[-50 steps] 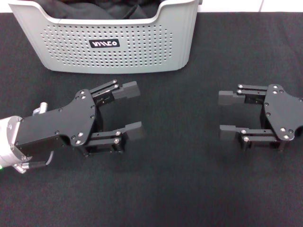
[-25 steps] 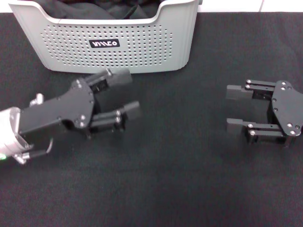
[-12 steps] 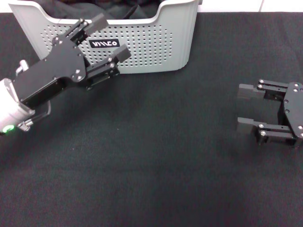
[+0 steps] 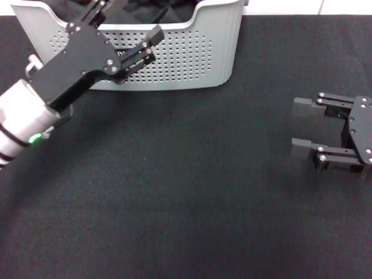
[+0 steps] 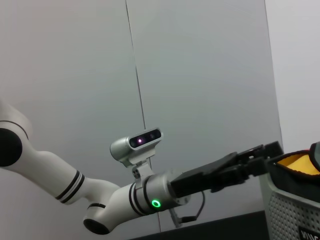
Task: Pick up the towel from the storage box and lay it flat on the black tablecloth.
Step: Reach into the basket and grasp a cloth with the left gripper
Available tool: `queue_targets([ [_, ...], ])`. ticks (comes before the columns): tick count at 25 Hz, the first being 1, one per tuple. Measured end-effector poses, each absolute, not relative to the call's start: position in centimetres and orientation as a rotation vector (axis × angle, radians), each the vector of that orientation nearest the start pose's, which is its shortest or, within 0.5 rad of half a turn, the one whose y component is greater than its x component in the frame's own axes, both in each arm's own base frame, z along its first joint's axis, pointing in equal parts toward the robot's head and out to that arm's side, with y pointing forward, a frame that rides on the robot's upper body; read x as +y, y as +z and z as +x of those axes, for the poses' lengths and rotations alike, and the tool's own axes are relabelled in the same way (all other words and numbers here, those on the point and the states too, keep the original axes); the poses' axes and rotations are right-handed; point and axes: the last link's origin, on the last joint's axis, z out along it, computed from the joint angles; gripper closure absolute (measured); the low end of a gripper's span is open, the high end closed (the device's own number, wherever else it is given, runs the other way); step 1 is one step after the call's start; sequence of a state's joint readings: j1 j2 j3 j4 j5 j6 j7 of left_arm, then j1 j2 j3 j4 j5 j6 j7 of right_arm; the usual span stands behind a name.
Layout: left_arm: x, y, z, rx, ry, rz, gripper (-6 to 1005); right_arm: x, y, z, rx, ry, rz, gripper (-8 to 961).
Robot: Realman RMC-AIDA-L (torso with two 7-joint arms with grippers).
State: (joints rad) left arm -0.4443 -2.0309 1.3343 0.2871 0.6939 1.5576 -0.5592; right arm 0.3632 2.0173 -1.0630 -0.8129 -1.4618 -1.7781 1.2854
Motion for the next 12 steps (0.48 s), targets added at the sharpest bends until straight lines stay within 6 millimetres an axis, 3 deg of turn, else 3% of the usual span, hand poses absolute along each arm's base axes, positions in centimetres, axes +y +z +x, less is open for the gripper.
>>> queue_targets([
  [8, 34.1, -1.0, -23.4, -0.022, -1.030, -2.040, 119, 29.0, 3.4, 22.1, 0.192, 1.136, -2.769, 282],
  [12, 35.3, -0.7, -22.9, 0.013, -0.983, -2.008, 120, 29.1, 3.5, 22.2, 0.181, 1.134, -2.759, 284],
])
